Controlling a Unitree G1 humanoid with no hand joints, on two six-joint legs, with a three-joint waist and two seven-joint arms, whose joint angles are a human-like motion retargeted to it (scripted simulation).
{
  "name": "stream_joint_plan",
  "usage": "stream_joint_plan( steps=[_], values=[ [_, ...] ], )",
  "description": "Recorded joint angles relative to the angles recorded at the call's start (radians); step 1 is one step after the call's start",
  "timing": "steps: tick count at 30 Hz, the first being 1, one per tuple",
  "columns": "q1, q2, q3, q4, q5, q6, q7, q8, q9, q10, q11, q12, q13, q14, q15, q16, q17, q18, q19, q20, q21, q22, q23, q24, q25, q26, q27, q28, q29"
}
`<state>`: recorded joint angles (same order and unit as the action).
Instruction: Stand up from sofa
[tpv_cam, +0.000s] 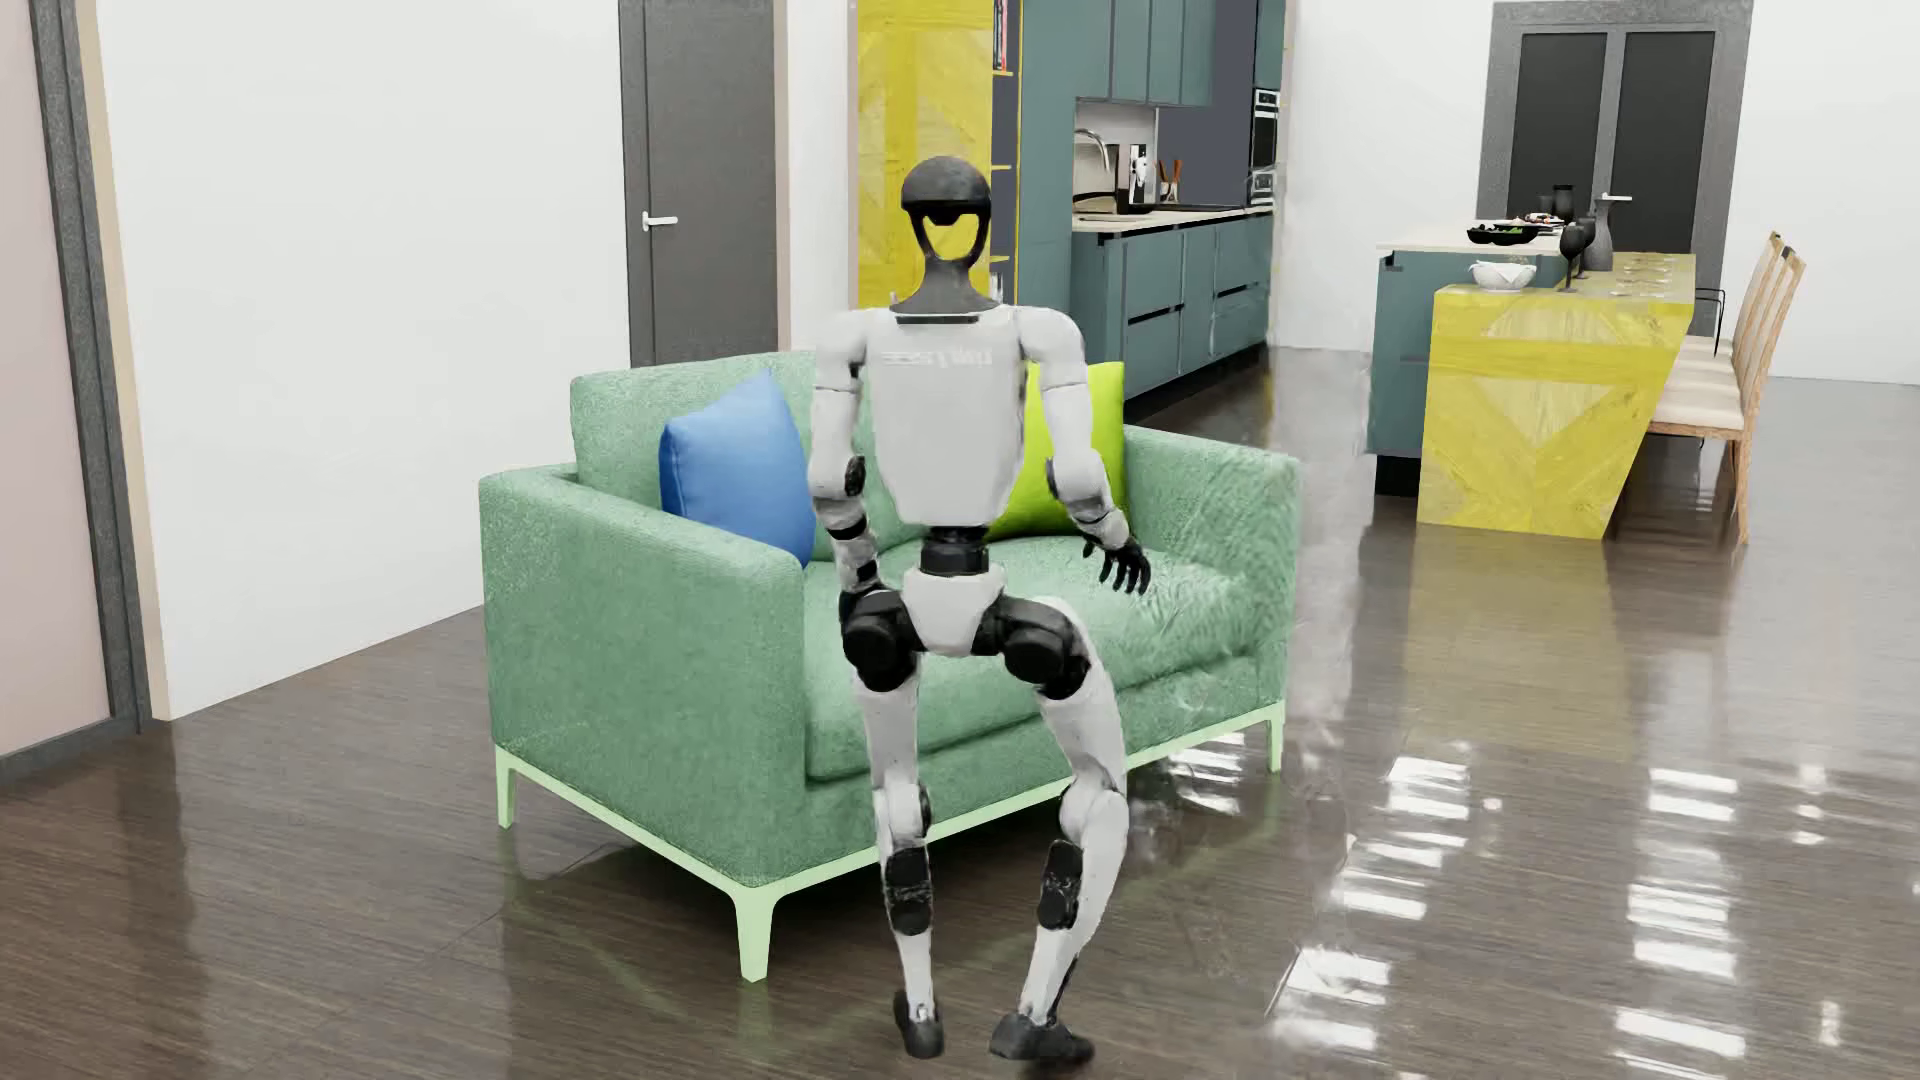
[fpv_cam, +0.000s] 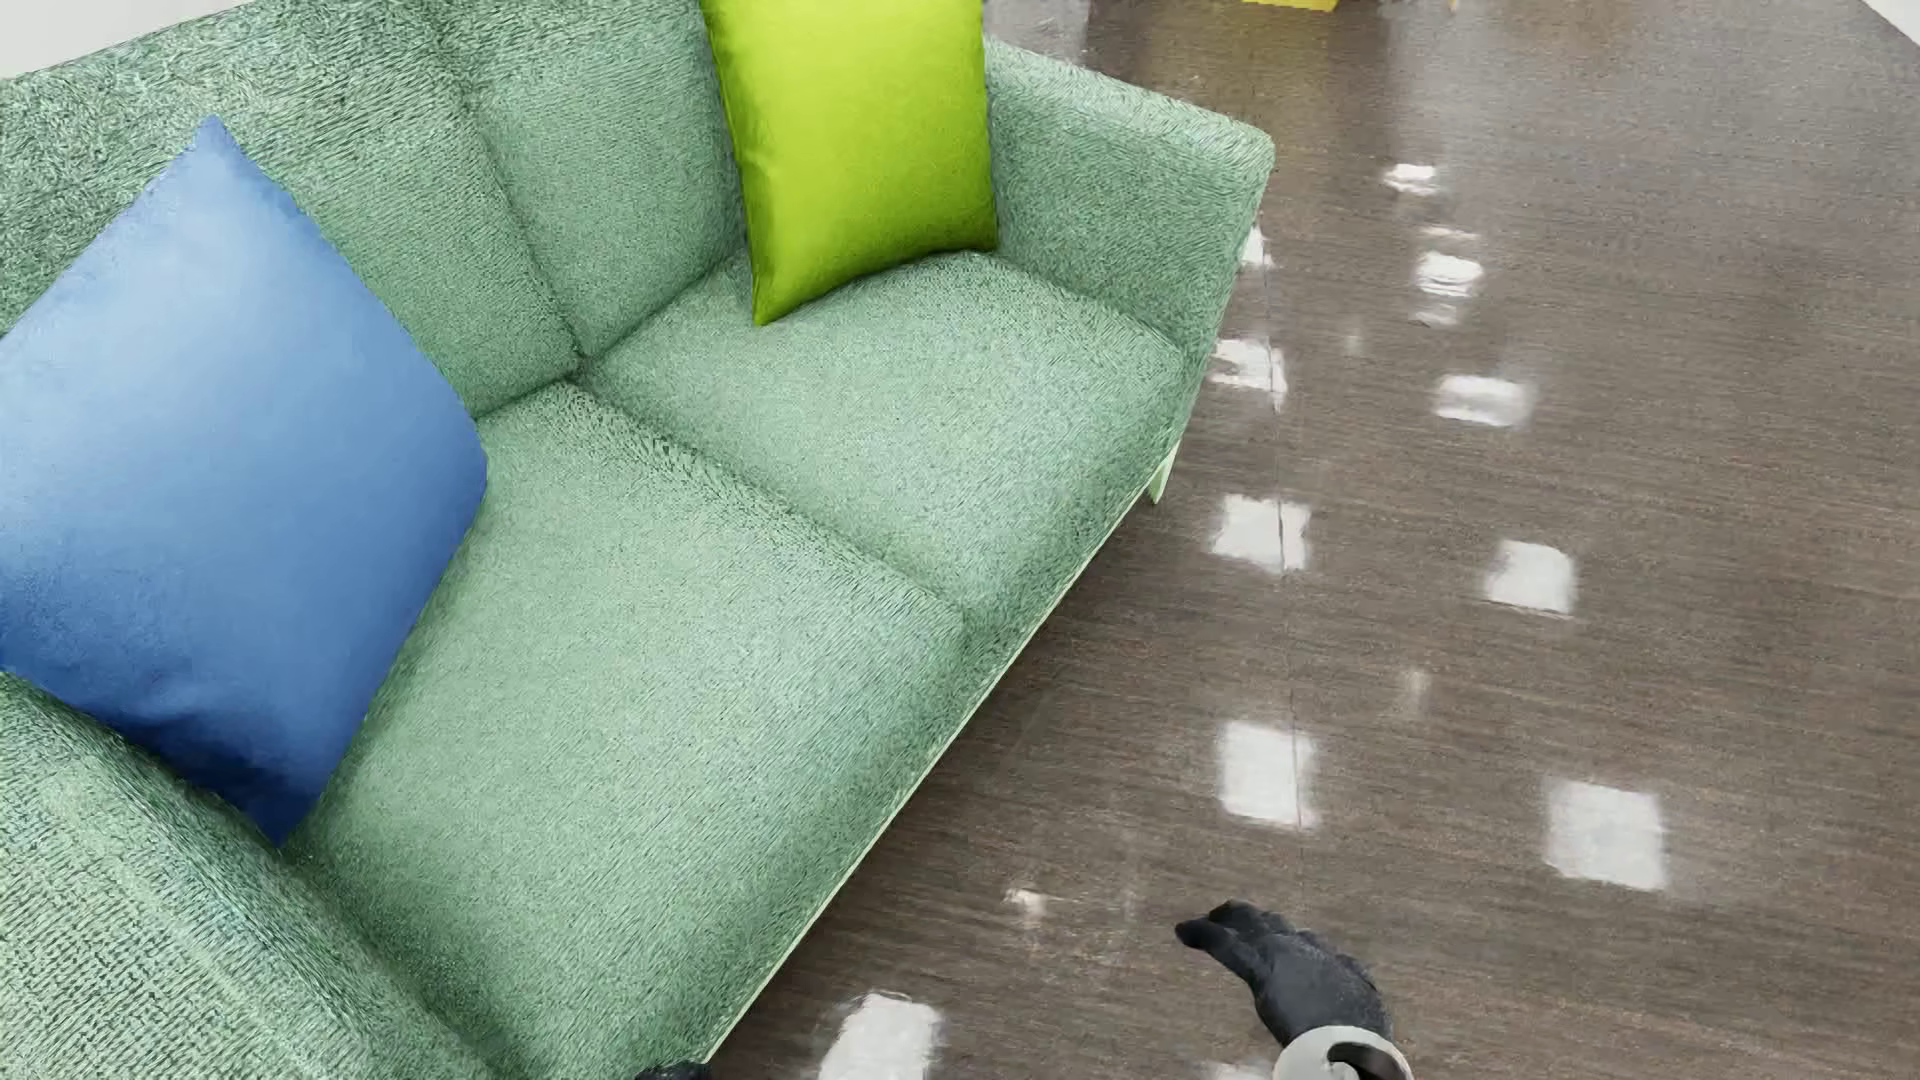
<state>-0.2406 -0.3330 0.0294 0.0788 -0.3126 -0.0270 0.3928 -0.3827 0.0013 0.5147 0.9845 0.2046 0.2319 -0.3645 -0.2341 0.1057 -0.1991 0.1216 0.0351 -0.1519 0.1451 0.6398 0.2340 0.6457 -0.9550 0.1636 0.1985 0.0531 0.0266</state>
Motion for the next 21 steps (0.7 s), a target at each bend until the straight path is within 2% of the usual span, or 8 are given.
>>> stream_joint_plan(
  steps=[2,5,8,9,13,16,19,21],
  values=[
    [0.026,-0.054,-0.007,-0.024,-0.031,-0.01,-0.056,0.073,-0.001,-0.021,0.02,-0.019,0.008,0.013,0.0,0.018,0.007,-0.024,0.058,-0.023,-0.01,0.043,0.153,0.008,0.067,0.016,0.02,-0.019,0.01],
    [0.062,-0.063,-0.015,-0.05,-0.031,-0.022,-0.141,0.225,-0.006,-0.077,-0.231,-0.031,0.039,0.01,0.011,0.015,0.004,-0.062,0.081,0.019,0.001,0.072,0.347,-0.006,0.148,0.022,0.081,0.005,0.022],
    [0.058,-0.003,-0.028,-0.065,0.09,-0.044,-0.261,0.586,-0.015,-0.104,-0.527,-0.029,0.098,0.016,0.139,0.015,0.042,-0.12,0.165,0.088,0.003,0.088,0.497,-0.027,0.238,0.002,0.144,0.036,0.017],
    [0.042,0.009,-0.024,-0.067,0.08,-0.054,-0.301,0.575,-0.016,-0.098,-0.538,-0.036,0.126,0.016,0.118,0.019,0.054,-0.142,0.193,0.108,0.017,0.094,0.529,-0.026,0.255,0.004,0.152,0.04,0.029],
    [-0.03,0.052,-0.014,-0.034,0.076,-0.08,-0.451,0.353,-0.012,-0.101,-0.587,-0.05,0.153,0.034,0.011,0.016,0.08,-0.234,0.121,0.236,0.139,0.076,0.586,-0.065,0.251,0.02,0.132,0.101,0.138],
    [-0.084,0.051,-0.008,0.027,0.139,-0.062,-0.539,0.262,-0.002,-0.104,-0.592,-0.019,0.066,0.049,-0.009,-0.005,0.039,-0.265,0.075,0.294,0.221,0.047,0.595,-0.08,0.218,0.005,0.133,0.103,0.114],
    [-0.163,0.034,-0.006,0.077,0.191,-0.03,-0.534,0.204,0.014,-0.017,-0.572,0.011,-0.024,0.066,-0.024,-0.016,-0.015,-0.178,0.038,0.274,0.168,0.038,0.522,-0.012,0.238,-0.01,0.148,0.038,0.0],
    [-0.203,0.02,0.0,0.135,0.208,-0.007,-0.306,0.193,0.019,0.11,-0.55,0.014,-0.071,0.031,-0.033,-0.042,-0.021,-0.101,0.022,0.28,0.054,0.043,0.456,0.005,0.315,0.011,0.15,0.006,-0.109]
  ],
)
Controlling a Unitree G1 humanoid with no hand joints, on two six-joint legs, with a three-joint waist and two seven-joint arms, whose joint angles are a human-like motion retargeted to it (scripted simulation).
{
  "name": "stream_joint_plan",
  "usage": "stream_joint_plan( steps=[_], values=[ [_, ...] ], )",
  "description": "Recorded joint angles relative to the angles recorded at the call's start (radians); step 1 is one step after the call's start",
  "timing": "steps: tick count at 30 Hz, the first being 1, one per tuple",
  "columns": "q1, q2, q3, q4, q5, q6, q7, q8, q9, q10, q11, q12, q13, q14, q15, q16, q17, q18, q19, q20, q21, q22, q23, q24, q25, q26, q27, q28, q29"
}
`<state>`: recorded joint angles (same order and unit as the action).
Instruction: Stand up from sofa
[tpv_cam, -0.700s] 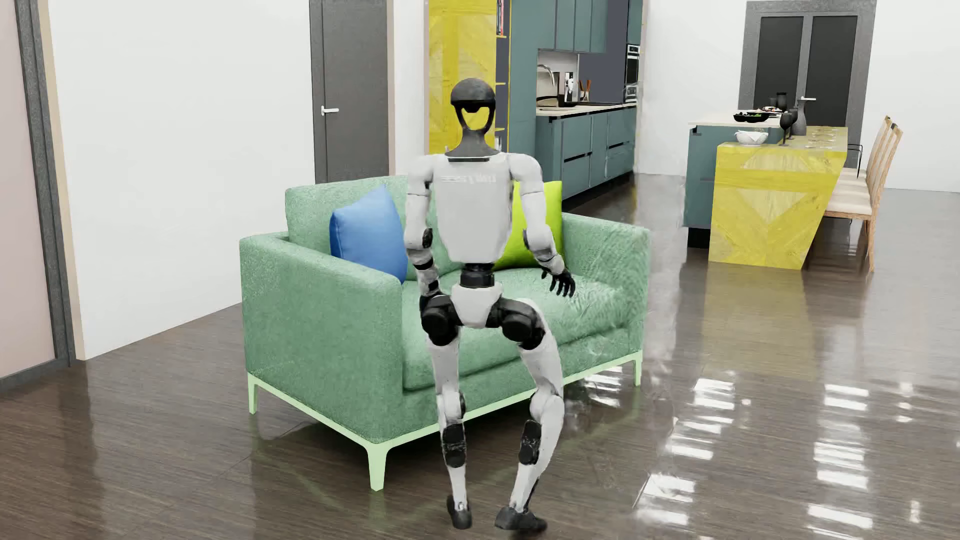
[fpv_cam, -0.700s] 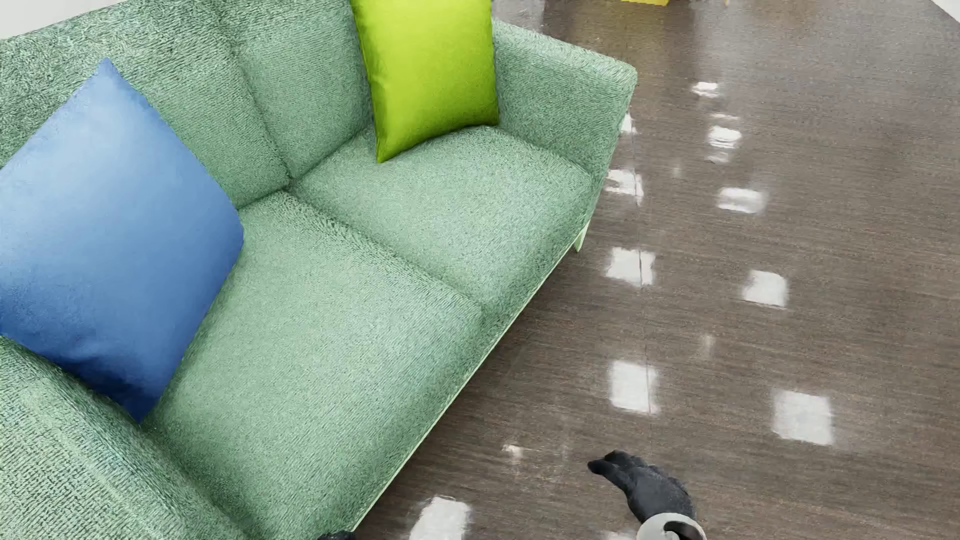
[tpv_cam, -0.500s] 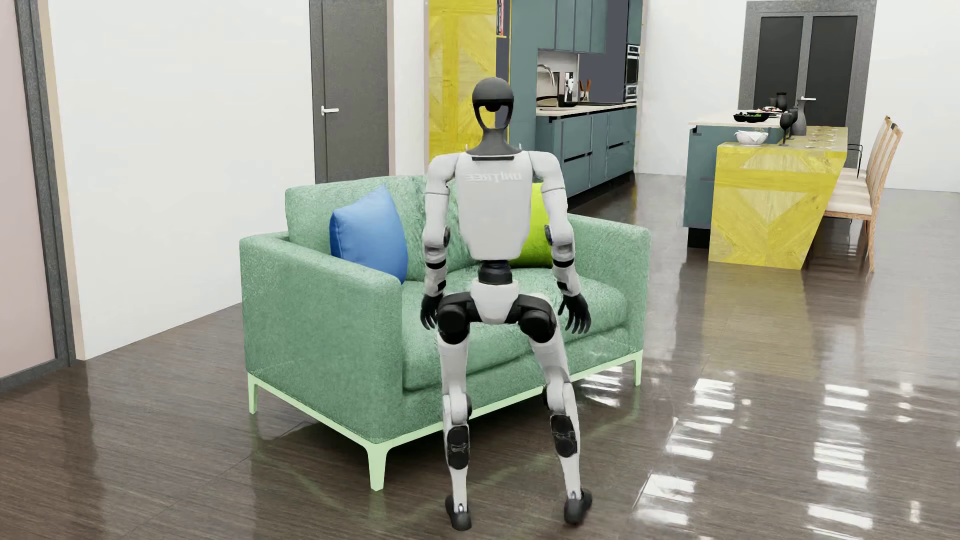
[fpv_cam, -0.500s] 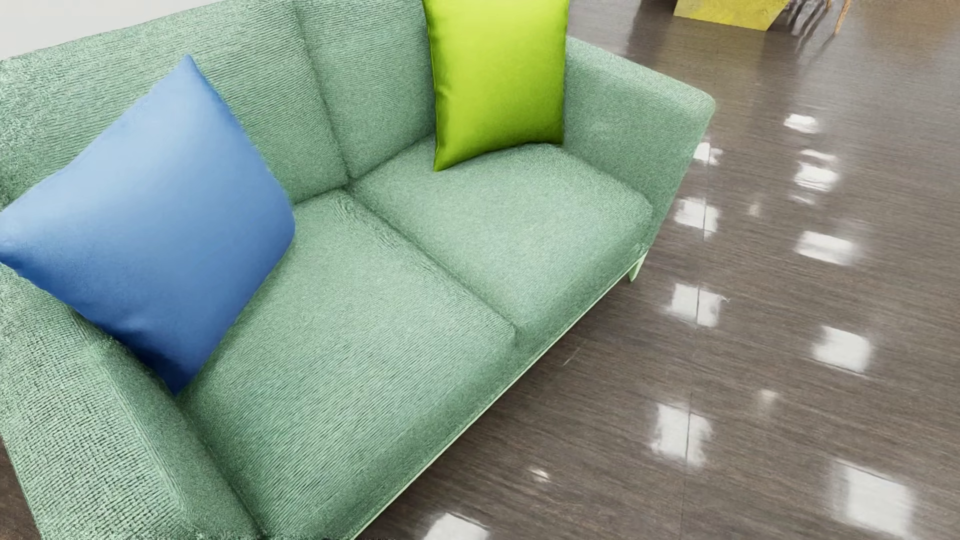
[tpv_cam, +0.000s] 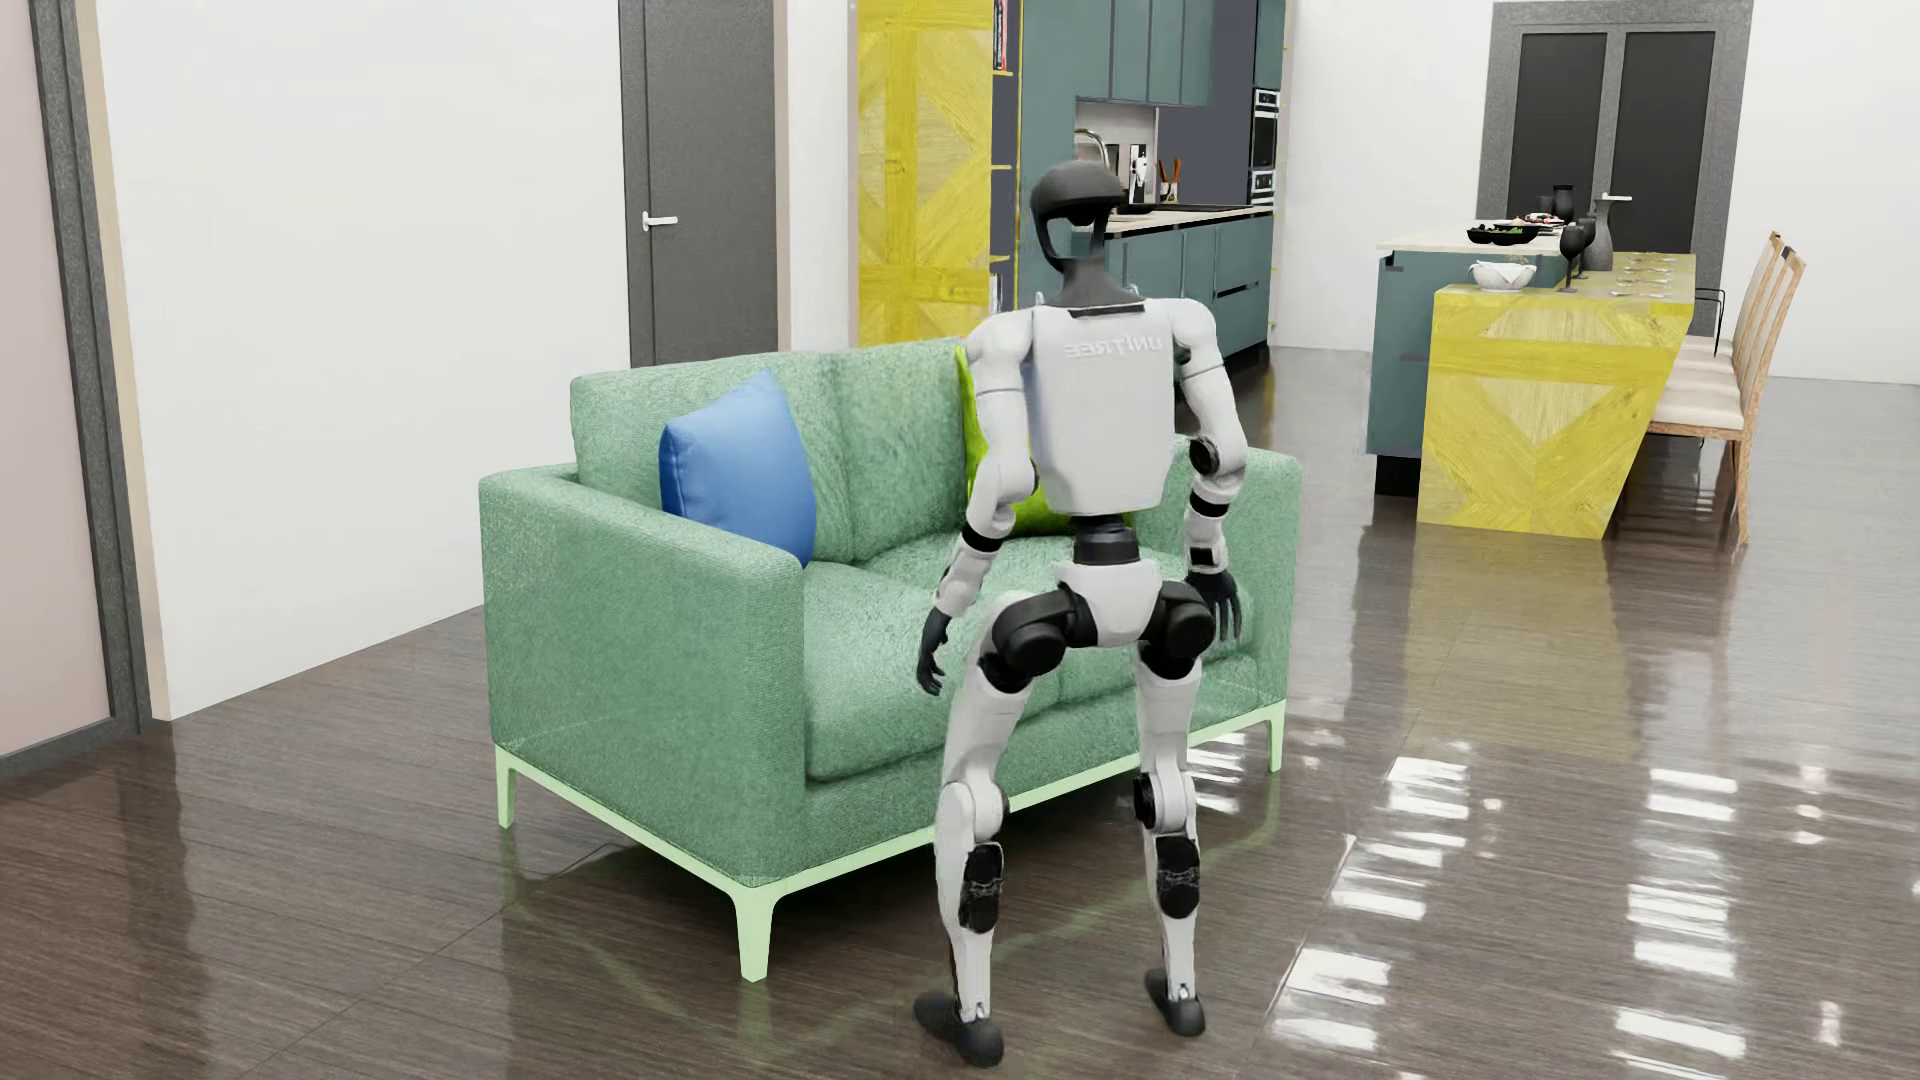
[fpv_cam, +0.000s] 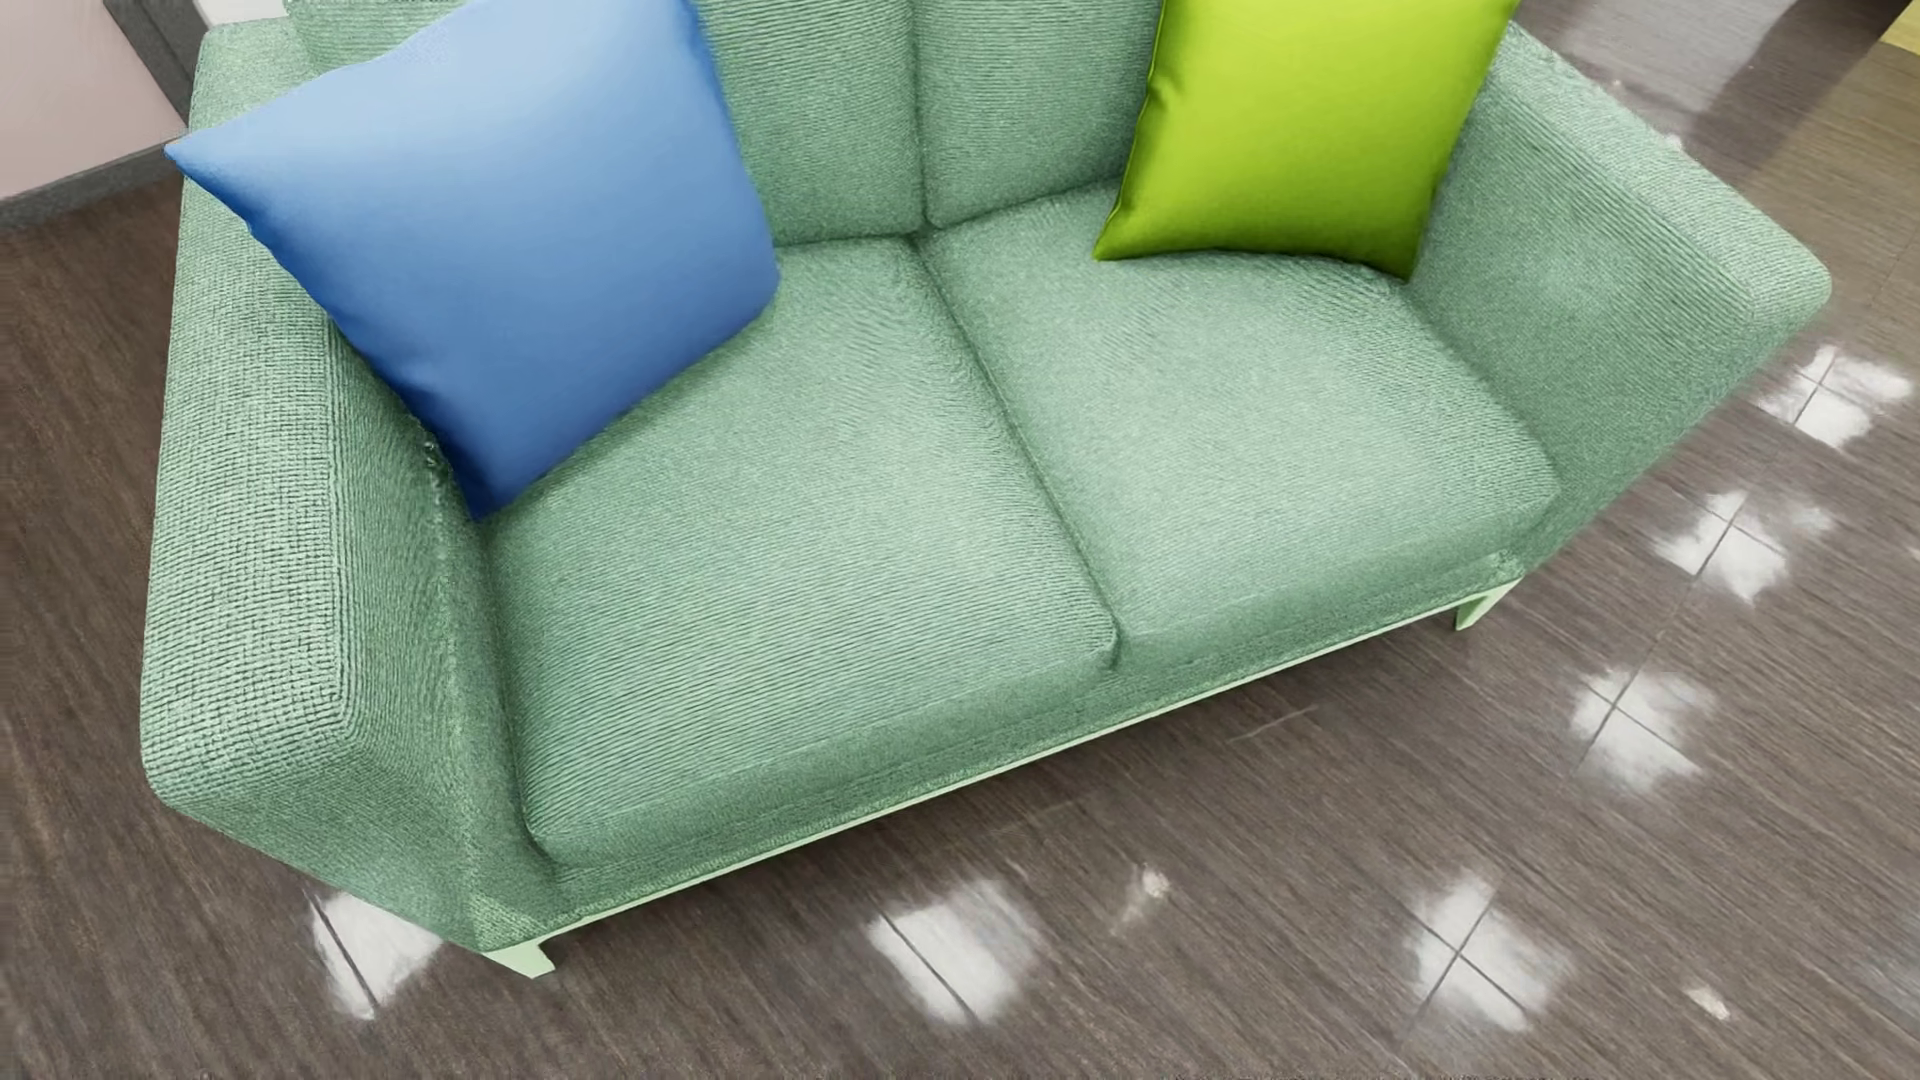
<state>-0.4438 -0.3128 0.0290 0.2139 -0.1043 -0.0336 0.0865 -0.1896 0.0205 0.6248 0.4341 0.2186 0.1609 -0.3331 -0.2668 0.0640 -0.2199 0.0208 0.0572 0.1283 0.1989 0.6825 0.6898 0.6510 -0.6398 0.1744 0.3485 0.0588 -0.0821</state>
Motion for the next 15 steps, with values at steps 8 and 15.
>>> stream_joint_plan(
  steps=[8,15],
  values=[
    [0.186,-0.066,-0.002,-0.123,0.011,0.03,0.226,0.034,-0.018,-0.206,0.132,-0.001,-0.024,-0.045,-0.016,0.008,-0.022,-0.016,-0.019,-0.076,-0.126,0.048,-0.24,0.055,0.023,0.024,-0.103,-0.038,-0.074],
    [0.23,-0.166,-0.015,-0.146,-0.309,0.01,0.176,-0.075,-0.016,-0.28,0.28,-0.045,0.051,0.001,0.066,0.077,0.012,-0.067,0.003,-0.141,-0.081,-0.018,-0.055,-0.009,-0.134,0.001,-0.029,0.017,0.127]
  ],
)
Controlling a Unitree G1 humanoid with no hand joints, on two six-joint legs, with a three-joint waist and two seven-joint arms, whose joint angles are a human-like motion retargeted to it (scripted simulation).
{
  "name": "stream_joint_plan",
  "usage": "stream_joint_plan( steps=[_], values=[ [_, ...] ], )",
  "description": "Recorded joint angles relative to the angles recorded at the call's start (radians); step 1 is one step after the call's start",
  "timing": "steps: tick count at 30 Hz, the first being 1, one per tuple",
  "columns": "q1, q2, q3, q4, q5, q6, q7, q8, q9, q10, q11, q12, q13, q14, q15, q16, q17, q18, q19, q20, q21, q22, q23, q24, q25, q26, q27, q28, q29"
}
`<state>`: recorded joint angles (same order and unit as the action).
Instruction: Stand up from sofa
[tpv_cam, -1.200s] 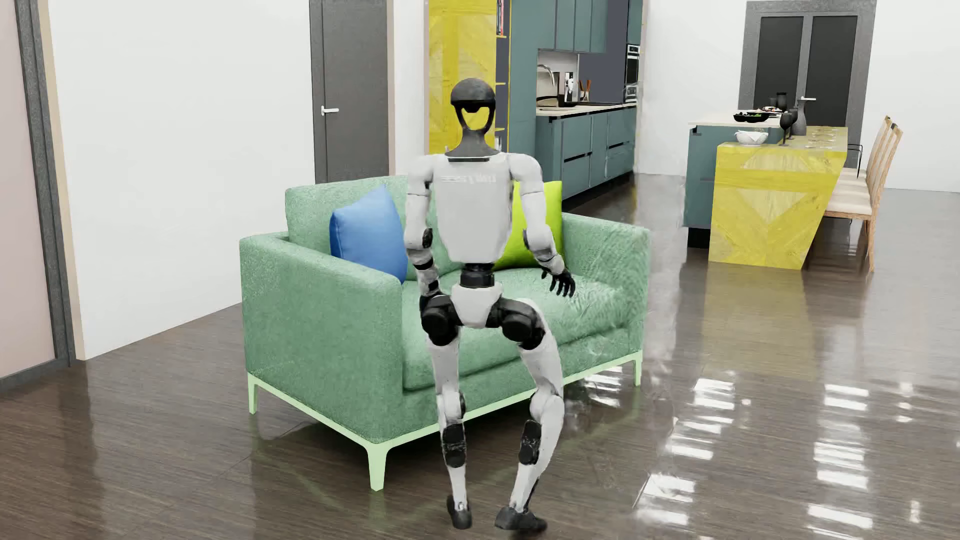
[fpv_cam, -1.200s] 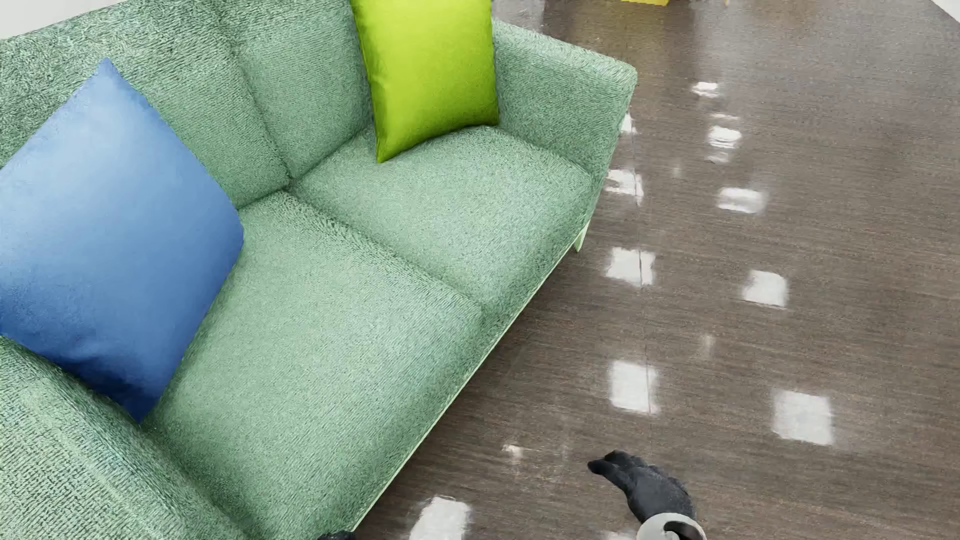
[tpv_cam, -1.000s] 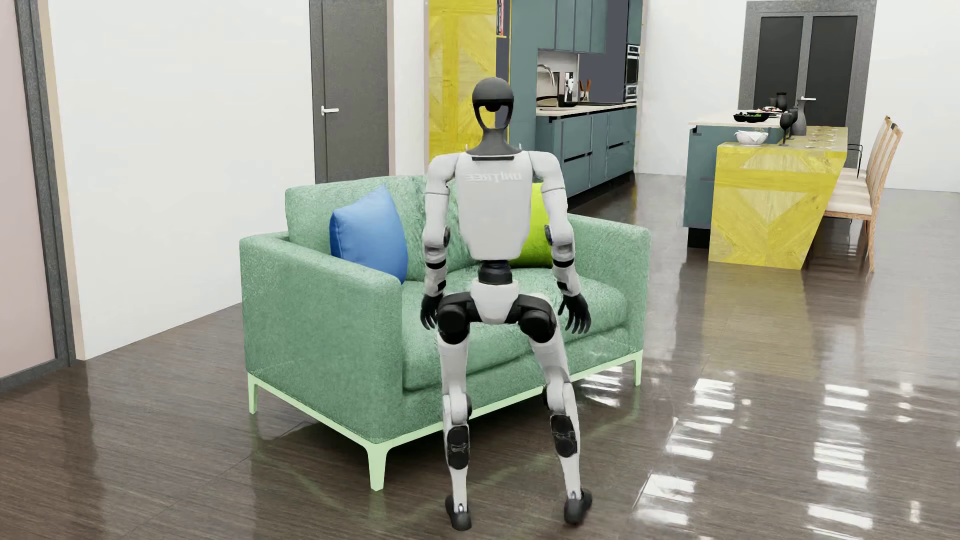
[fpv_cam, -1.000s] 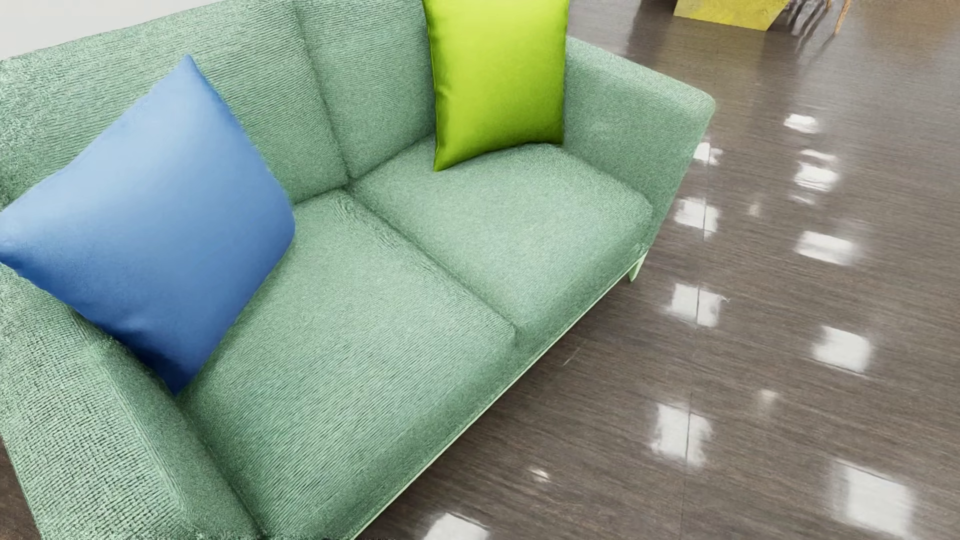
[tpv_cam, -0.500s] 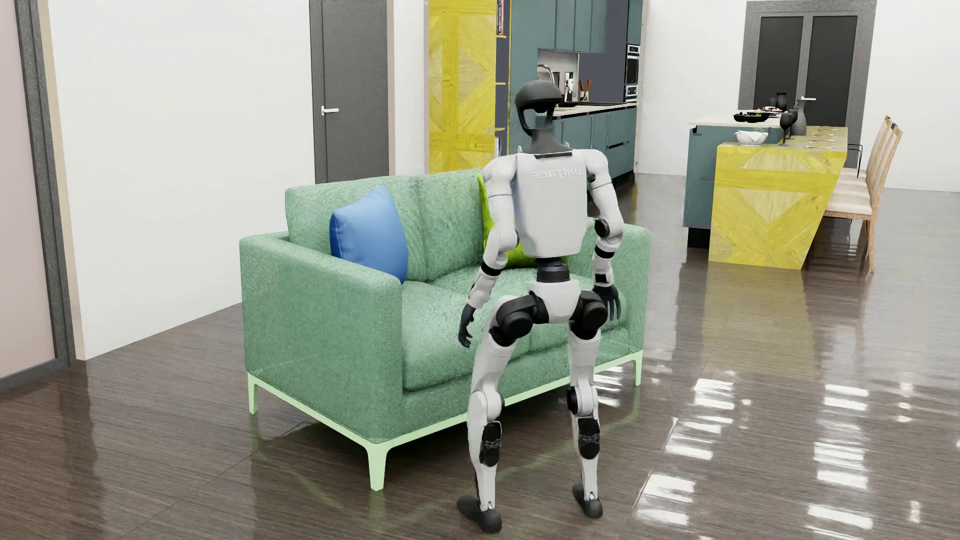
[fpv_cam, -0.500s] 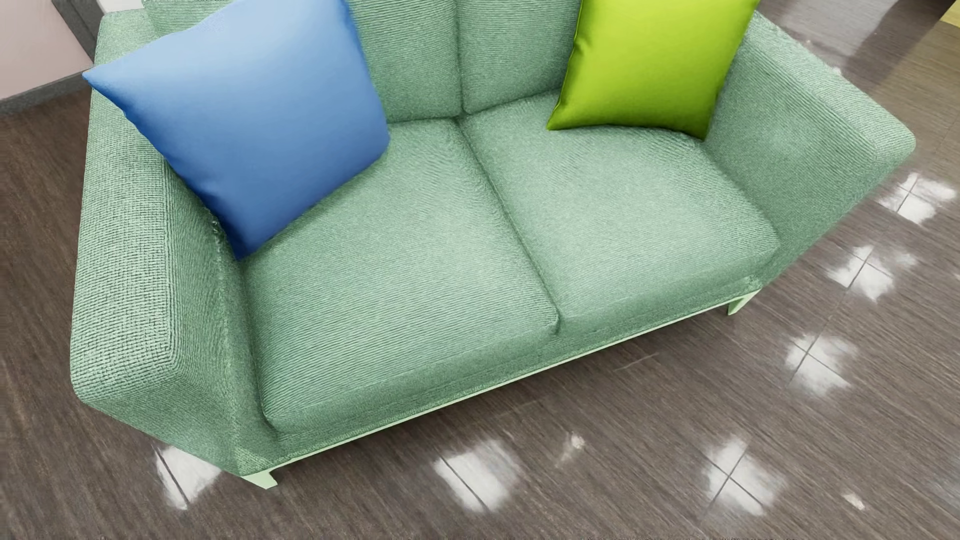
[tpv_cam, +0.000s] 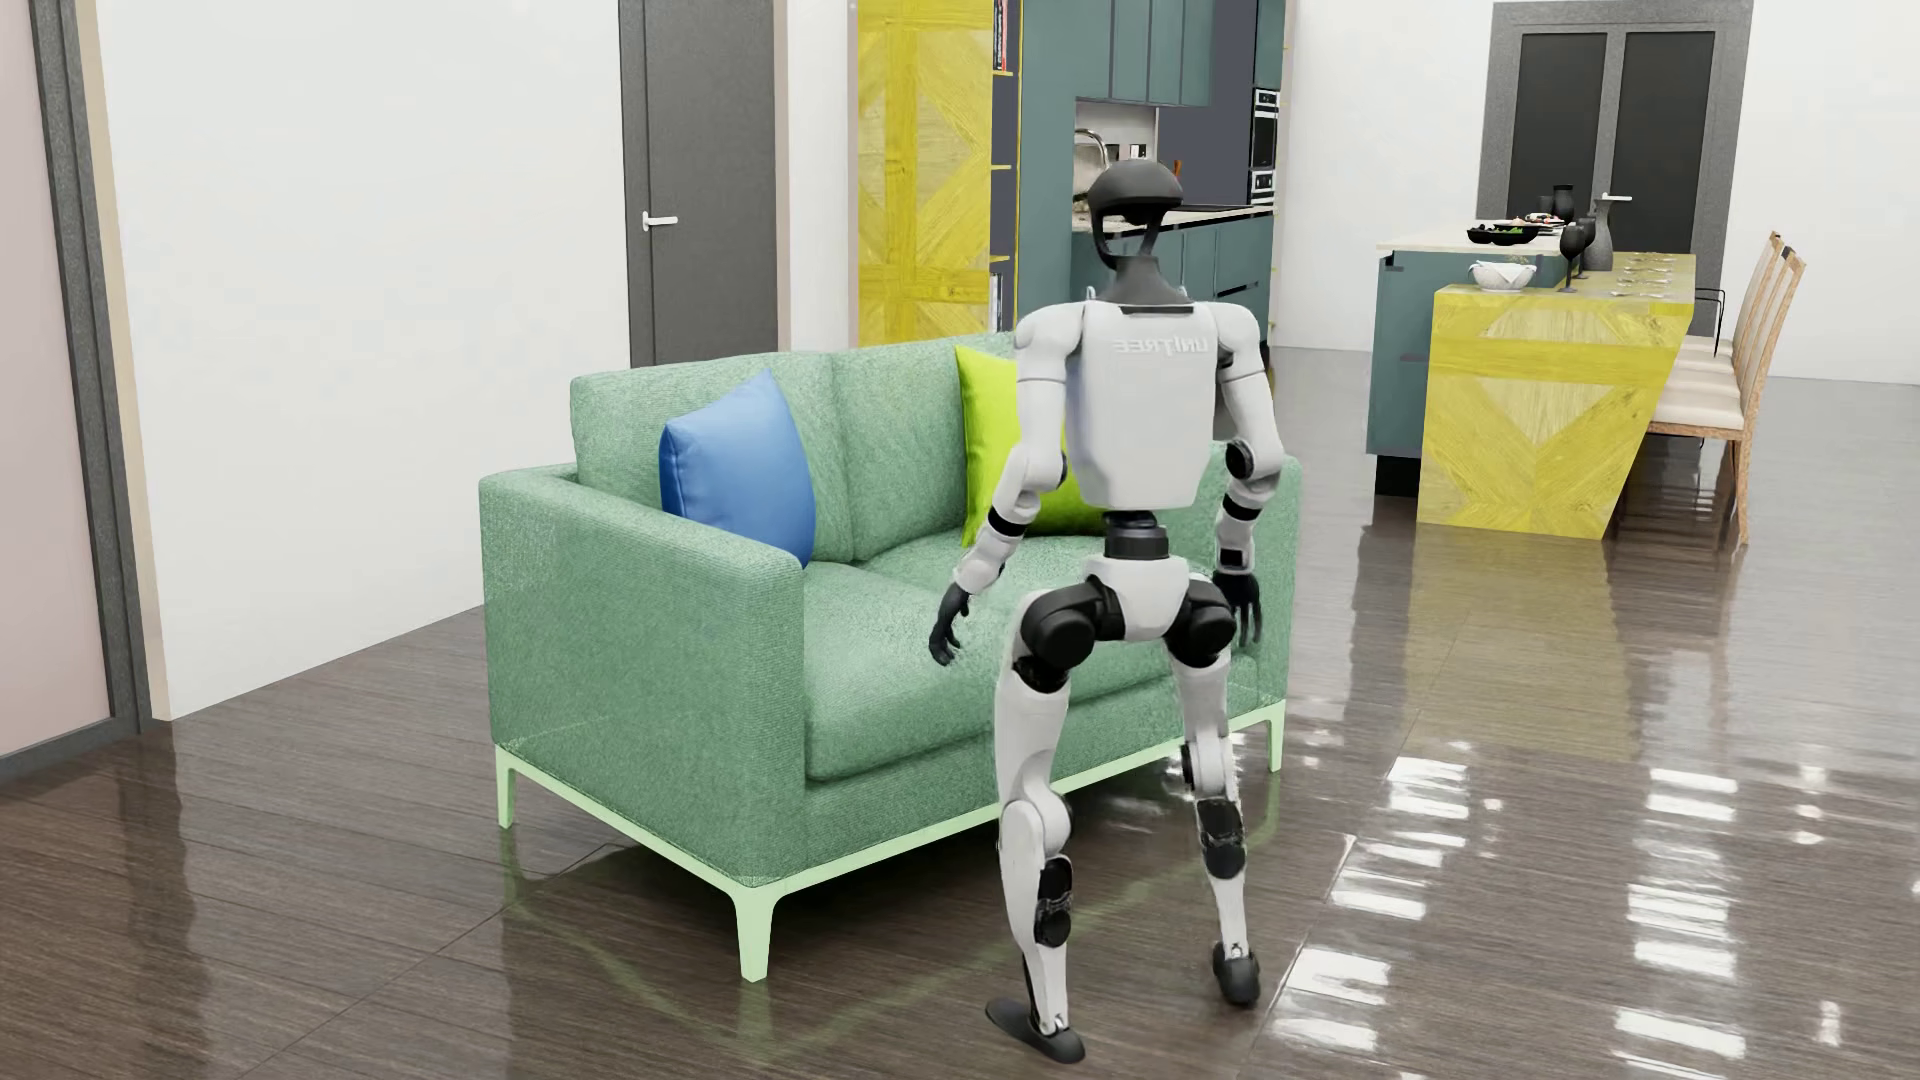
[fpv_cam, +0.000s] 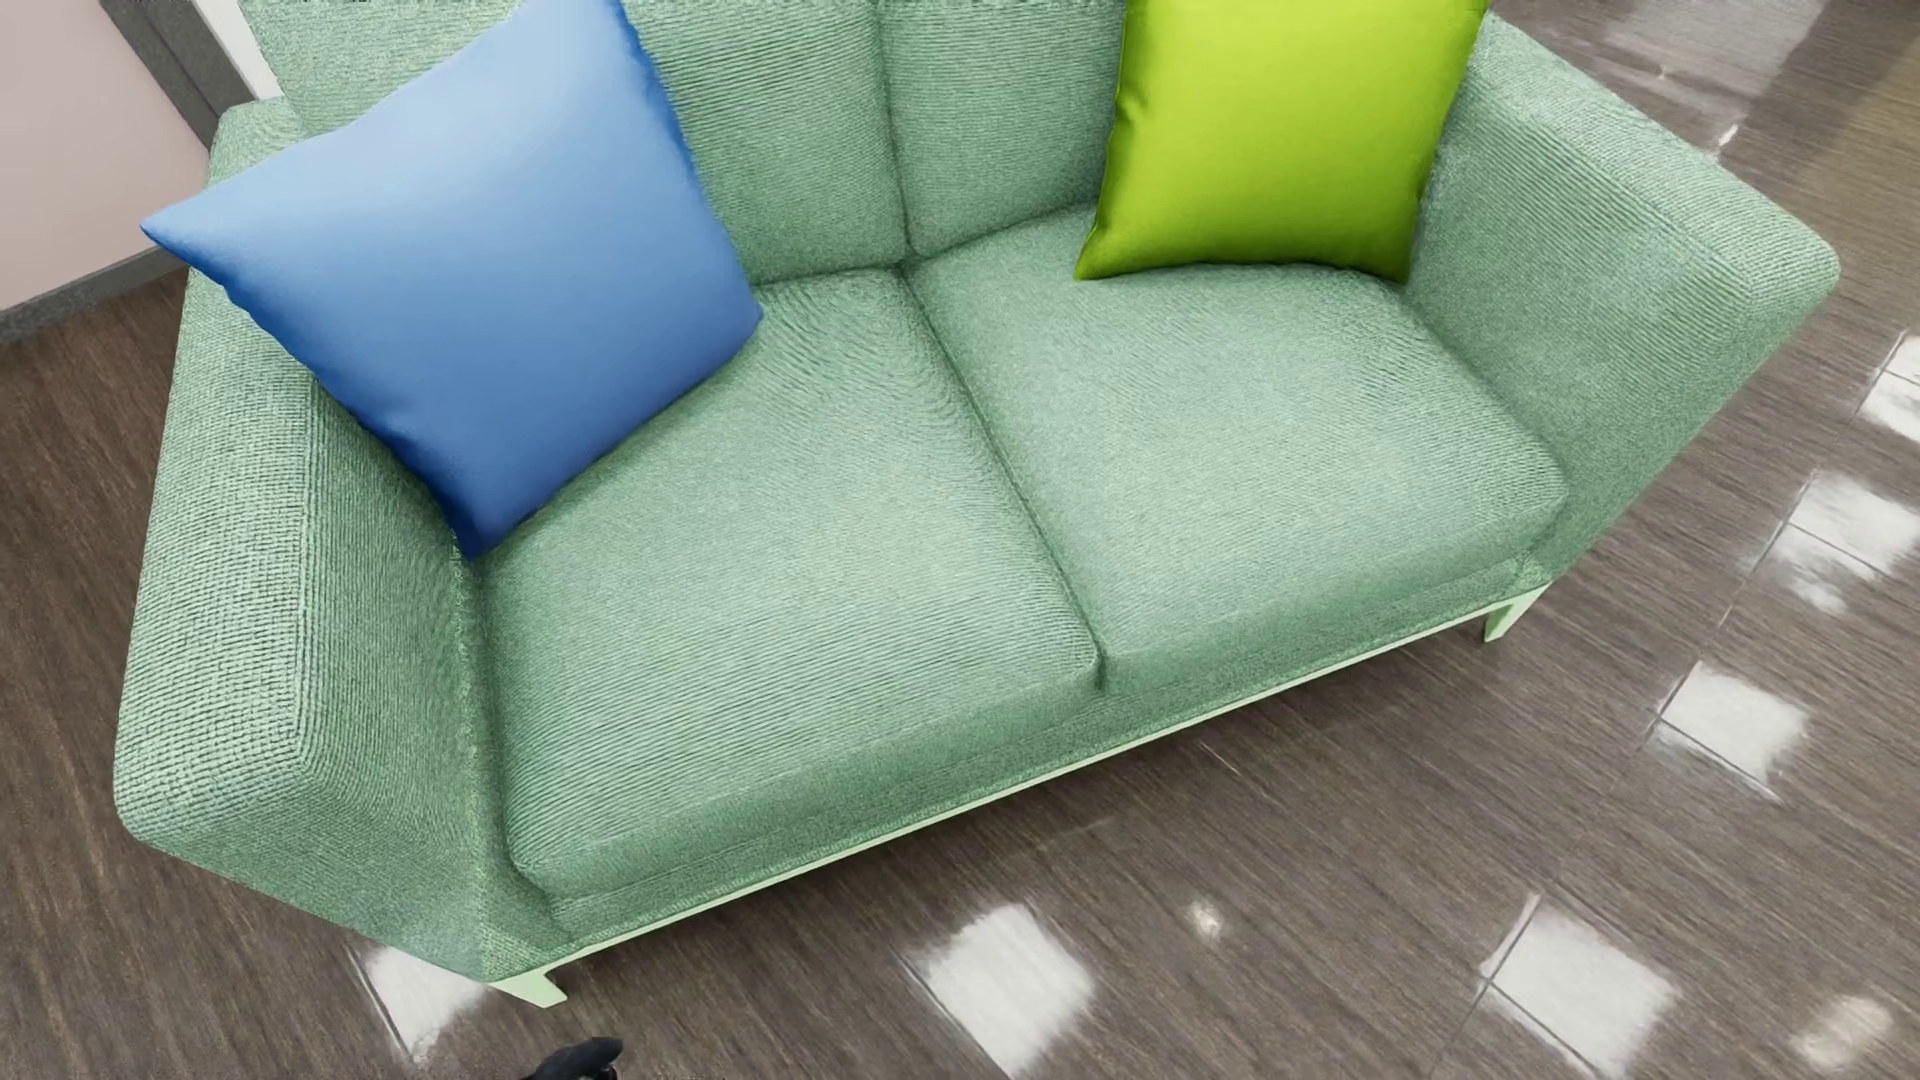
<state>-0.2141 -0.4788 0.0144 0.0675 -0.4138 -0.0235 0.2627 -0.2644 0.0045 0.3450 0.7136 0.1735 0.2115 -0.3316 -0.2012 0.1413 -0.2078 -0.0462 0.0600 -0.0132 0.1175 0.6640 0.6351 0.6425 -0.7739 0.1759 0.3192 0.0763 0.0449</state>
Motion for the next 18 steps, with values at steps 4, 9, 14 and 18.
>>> stream_joint_plan(
  steps=[4,9,14,18],
  values=[
    [0.035,0.111,-0.008,0.027,-0.008,-0.004,-0.062,0.078,-0.007,-0.022,-0.273,0.028,0.023,0.012,0.158,-0.008,0.009,-0.051,0.069,0.037,0.04,-0.033,0.132,-0.038,0.015,-0.037,0.022,0.023,0.054],
    [0.011,0.195,-0.007,0.187,0.12,0.001,-0.123,-0.017,-0.008,0.06,-0.273,0.06,-0.001,0.045,0.003,0.013,0.054,-0.117,0.078,0.065,0.071,0.002,0.156,-0.038,0.047,0.015,0.012,0.011,-0.015],
    [-0.049,0.249,0.002,0.358,0.27,0.036,-0.006,-0.091,-0.008,0.15,-0.319,0.063,-0.092,0.174,-0.037,-0.04,0.048,0.065,-0.001,0.072,0.14,0.034,0.134,0.008,0.079,0.05,0.001,-0.034,-0.058],
    [-0.11,0.249,0.02,0.226,0.296,0.039,-0.09,-0.116,-0.009,0.255,-0.292,0.06,-0.147,0.054,-0.069,-0.059,0.013,-0.118,-0.038,0.106,0.165,0.04,0.134,0.026,0.12,0.04,-0.001,-0.009,-0.086]
  ],
)
